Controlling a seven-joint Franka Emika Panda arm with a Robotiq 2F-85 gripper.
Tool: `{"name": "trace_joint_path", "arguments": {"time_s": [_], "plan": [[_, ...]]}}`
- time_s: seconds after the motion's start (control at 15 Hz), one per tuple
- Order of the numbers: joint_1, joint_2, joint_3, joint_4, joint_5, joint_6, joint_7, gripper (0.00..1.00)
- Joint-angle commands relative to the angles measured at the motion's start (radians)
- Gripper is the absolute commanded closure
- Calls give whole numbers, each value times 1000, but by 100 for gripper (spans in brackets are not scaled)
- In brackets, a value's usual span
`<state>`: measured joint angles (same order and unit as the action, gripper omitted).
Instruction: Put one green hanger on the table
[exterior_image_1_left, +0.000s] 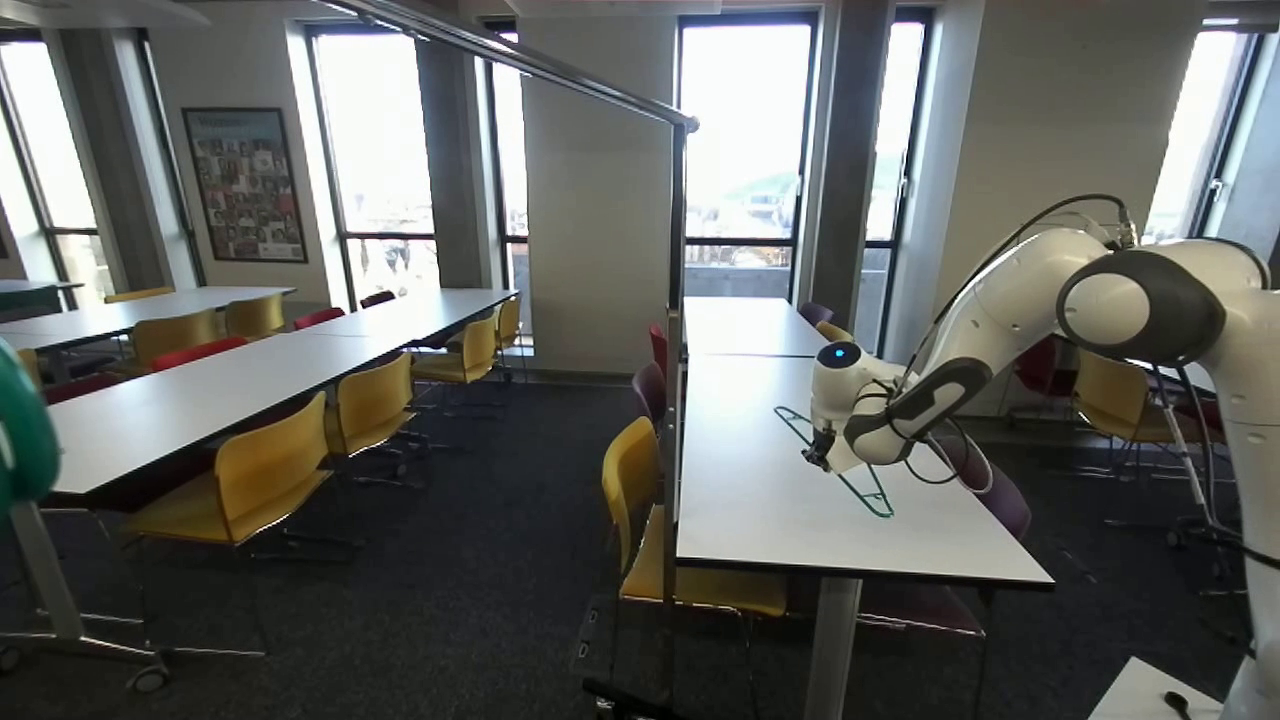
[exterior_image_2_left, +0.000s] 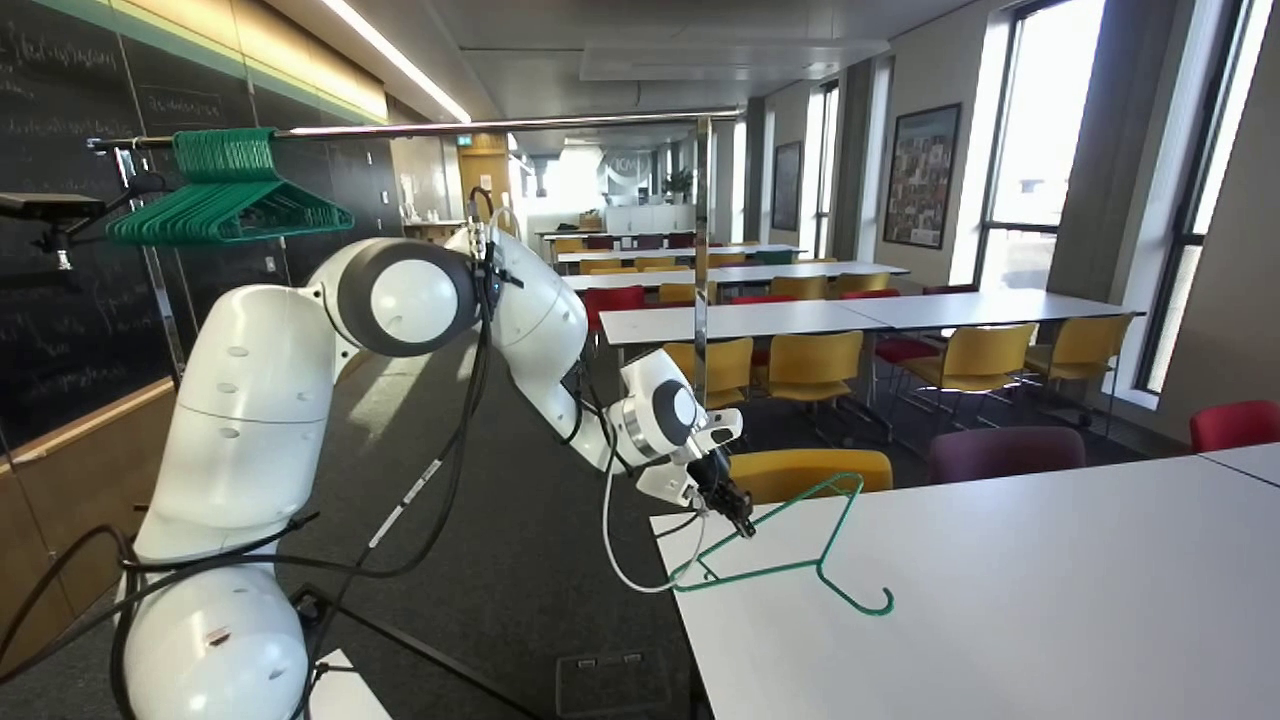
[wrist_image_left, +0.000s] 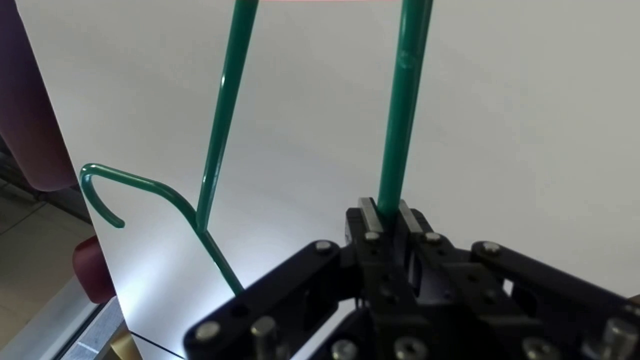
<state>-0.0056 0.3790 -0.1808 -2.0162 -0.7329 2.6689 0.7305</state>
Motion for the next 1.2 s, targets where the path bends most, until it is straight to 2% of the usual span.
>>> {"name": "trace_joint_path", "arguments": {"time_s": [0.0, 0.13, 0.2, 0.33, 0.53, 1.13], "plan": [[21, 1, -23, -1, 16, 4, -12, 90], [21, 1, -23, -1, 16, 4, -12, 90], [21, 1, -23, -1, 16, 4, -12, 97], [38, 34, -36, 30, 6, -15, 11, 97], [12, 78, -15, 52, 90, -11, -50, 97], [61, 291, -91, 241, 188, -87, -89, 97]]}}
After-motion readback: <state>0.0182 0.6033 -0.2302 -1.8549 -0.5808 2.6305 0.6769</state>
